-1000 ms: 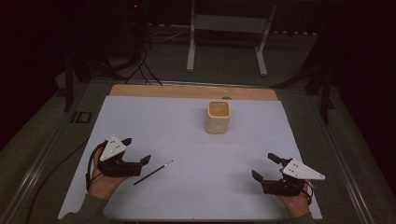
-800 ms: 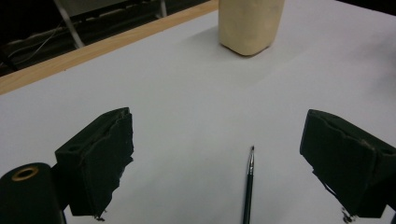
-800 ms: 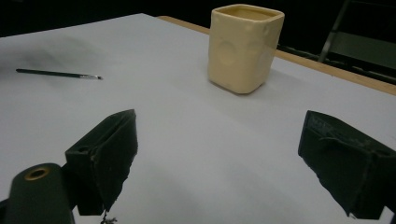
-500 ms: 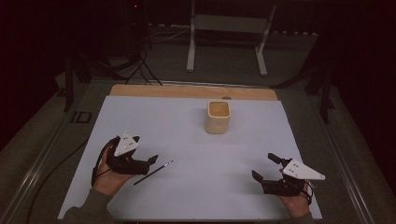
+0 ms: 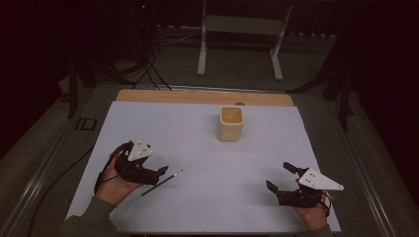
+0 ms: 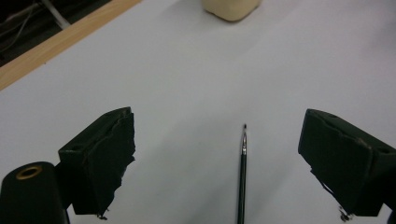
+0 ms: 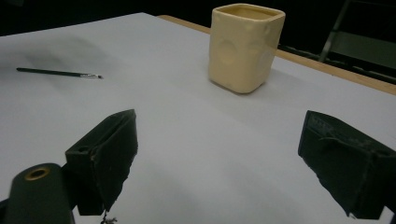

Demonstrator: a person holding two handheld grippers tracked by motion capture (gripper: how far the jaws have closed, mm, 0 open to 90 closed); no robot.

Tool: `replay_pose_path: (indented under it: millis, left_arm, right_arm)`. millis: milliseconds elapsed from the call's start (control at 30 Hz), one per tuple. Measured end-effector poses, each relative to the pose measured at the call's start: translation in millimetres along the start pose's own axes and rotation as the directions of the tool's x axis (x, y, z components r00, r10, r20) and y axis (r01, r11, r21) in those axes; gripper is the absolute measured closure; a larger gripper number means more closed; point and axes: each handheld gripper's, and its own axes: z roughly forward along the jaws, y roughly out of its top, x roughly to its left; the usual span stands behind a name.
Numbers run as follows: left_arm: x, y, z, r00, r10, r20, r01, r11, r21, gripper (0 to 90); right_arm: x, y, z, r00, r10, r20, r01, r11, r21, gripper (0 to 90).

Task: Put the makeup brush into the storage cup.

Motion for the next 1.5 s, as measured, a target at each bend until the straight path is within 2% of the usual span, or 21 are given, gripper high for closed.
replay_pose_path:
  millis: [200,367,500,533,767,967,1267,1300,1333,1433,1500]
  left_arm:
    - [-0.6,4.9,2.5,0.9994,0.032,0.013,-0.033,0.9973,0.066,13.2]
    - [1.6,7.3,2.9,0.9986,0.044,0.028,-0.046,0.996,0.077,14.3]
    - [3.6,9.8,3.5,0.9982,0.052,0.032,-0.055,0.993,0.105,14.9]
    - [4.1,11.1,3.8,0.9974,0.061,0.037,-0.065,0.99,0.125,14.9]
    - [2.6,15.5,7.7,0.9944,0.089,0.056,-0.098,0.9781,0.183,15.1]
    - [1.7,16.4,14.4,0.9909,0.109,0.079,-0.125,0.9629,0.239,15.5]
    - [-3.4,17.7,21.5,0.9841,0.139,0.111,-0.166,0.9405,0.296,16.3]
    - [-3.4,17.7,21.5,0.9841,0.139,0.111,-0.166,0.9405,0.296,16.3]
    - [-4.1,18.2,23.5,0.9812,0.15,0.121,-0.182,0.9306,0.318,16.6]
    - [-5.5,18.1,26.8,0.9777,0.159,0.137,-0.198,0.9152,0.351,17.8]
    - [-6.8,17.8,29.2,0.9765,0.158,0.147,-0.202,0.9078,0.368,17.9]
  right_arm:
    - [-0.6,0.0,-0.3,1.0,-0.001,0.002,0.001,1.0,-0.003,11.7]
    - [-0.2,0.0,-0.1,1.0,0.001,0.002,-0.001,1.0,0.0,11.7]
    - [-0.4,-0.2,0.0,1.0,0.001,0.001,-0.001,1.0,0.0,11.7]
    - [-0.5,-0.2,0.1,1.0,0.0,0.001,0.0,1.0,0.001,11.7]
    - [-0.3,-0.2,0.2,1.0,0.0,0.002,0.0,1.0,0.002,11.7]
    - [-0.4,-0.1,-0.2,1.0,-0.001,0.003,0.001,1.0,0.002,11.7]
    - [-0.2,0.0,-0.8,1.0,0.001,0.005,-0.001,1.0,0.001,11.7]
    - [-0.2,0.0,-0.8,1.0,0.001,0.005,-0.001,1.0,0.001,11.7]
    - [-0.2,0.1,-0.9,1.0,0.0,0.005,0.0,1.0,0.001,11.7]
    - [-0.3,0.1,-1.3,1.0,0.0,0.007,0.0,1.0,0.0,11.7]
    - [-0.3,0.2,-1.4,1.0,-0.002,0.008,0.002,1.0,-0.001,11.7]
